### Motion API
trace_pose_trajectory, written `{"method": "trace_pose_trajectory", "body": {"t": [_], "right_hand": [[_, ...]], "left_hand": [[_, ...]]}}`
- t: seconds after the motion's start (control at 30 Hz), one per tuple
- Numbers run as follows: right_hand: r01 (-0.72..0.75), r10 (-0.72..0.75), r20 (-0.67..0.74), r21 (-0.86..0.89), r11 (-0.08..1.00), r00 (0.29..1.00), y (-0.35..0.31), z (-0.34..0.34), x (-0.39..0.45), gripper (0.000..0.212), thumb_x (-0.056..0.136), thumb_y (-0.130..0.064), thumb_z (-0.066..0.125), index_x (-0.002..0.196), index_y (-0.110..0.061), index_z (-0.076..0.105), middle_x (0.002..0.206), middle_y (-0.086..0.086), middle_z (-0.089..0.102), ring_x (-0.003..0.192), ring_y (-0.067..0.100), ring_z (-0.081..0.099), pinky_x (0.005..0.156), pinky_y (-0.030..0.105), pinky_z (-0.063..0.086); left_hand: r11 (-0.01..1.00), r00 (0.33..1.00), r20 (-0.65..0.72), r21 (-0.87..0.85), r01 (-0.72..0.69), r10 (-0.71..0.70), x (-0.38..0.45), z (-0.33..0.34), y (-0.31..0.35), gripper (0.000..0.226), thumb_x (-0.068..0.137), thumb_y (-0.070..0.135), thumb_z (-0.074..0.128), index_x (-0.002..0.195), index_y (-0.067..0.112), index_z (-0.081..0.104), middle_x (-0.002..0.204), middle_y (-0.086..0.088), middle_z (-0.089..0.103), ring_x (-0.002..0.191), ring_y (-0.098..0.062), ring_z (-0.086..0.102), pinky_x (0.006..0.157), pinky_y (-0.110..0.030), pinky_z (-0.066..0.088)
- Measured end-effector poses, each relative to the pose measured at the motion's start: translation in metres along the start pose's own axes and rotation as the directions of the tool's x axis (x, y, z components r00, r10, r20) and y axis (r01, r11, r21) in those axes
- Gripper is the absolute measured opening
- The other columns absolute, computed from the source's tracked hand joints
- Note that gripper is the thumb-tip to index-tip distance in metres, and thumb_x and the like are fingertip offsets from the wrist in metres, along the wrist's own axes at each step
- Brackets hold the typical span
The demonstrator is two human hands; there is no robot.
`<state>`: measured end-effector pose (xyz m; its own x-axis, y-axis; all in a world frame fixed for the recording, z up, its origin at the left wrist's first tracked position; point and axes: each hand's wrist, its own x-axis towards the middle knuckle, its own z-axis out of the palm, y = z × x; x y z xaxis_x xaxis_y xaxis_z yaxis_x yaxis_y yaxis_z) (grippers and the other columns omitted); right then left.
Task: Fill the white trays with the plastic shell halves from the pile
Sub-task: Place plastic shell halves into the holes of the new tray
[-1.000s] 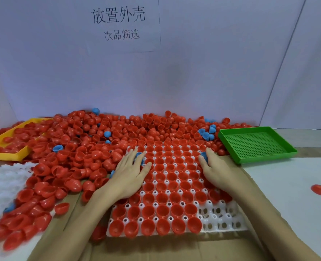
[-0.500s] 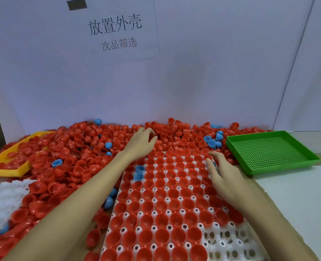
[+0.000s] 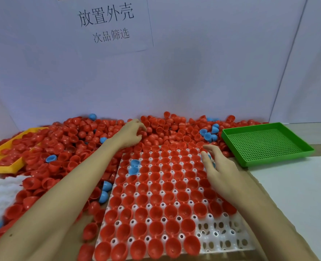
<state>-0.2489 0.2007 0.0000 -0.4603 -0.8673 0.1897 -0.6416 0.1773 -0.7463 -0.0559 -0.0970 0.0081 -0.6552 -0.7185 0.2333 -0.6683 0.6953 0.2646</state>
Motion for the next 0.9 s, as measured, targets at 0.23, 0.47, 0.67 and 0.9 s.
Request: {"method": "trace_pose_trajectory", "body": {"t": [0.23, 0.47, 0.67, 0.9], "right_hand": [[0.062, -0.061, -0.025, 0.064, 0.996, 0.998, -0.002, -0.001, -0.001, 0.041, 0.109, -0.034, 0.051, 0.149, -0.027, 0.047, 0.14, -0.003, 0.062, 0.132, 0.016, 0.057, 0.102, 0.027, 0.041], [0.057, -0.254, 0.252, 0.596, 0.801, 0.934, -0.01, -0.005, -0.009, 0.042, 0.1, -0.027, 0.069, 0.139, -0.039, 0.06, 0.138, -0.007, 0.068, 0.129, 0.01, 0.064, 0.107, 0.031, 0.054], [0.101, -0.344, 0.288, 0.617, 0.78, 0.893, -0.013, -0.003, -0.019, 0.03, 0.095, -0.02, 0.077, 0.125, -0.022, 0.074, 0.122, 0.005, 0.075, 0.111, 0.026, 0.075, 0.096, 0.036, 0.06], [0.146, -0.32, 0.26, 0.522, 0.84, 0.911, -0.012, 0.0, -0.022, 0.035, 0.088, -0.025, 0.083, 0.122, -0.03, 0.074, 0.126, -0.005, 0.072, 0.106, 0.018, 0.073, 0.095, 0.038, 0.061]], "left_hand": [[0.773, 0.93, -0.311, -0.632, -0.05, -0.195, -0.073, -0.012, 0.054, 0.028, 0.087, 0.016, 0.085, 0.111, 0.025, 0.073, 0.118, 0.009, 0.071, 0.099, -0.005, 0.07, 0.089, -0.022, 0.059], [0.407, 0.991, -0.085, -0.912, -0.038, -0.099, -0.165, 0.001, 0.124, 0.028, 0.087, 0.022, 0.085, 0.113, 0.027, 0.075, 0.115, 0.005, 0.076, 0.089, -0.027, 0.08, 0.087, -0.021, 0.059], [0.421, 0.996, -0.072, -0.906, -0.045, -0.05, -0.182, -0.006, 0.129, 0.027, 0.089, 0.025, 0.083, 0.115, 0.02, 0.074, 0.105, -0.003, 0.08, 0.089, -0.024, 0.08, 0.082, -0.025, 0.062], [0.586, 0.99, -0.144, -0.802, -0.117, 0.001, -0.189, -0.002, 0.12, 0.034, 0.087, 0.022, 0.087, 0.117, 0.028, 0.071, 0.108, 0.004, 0.077, 0.102, -0.019, 0.075, 0.093, -0.033, 0.06]]}}
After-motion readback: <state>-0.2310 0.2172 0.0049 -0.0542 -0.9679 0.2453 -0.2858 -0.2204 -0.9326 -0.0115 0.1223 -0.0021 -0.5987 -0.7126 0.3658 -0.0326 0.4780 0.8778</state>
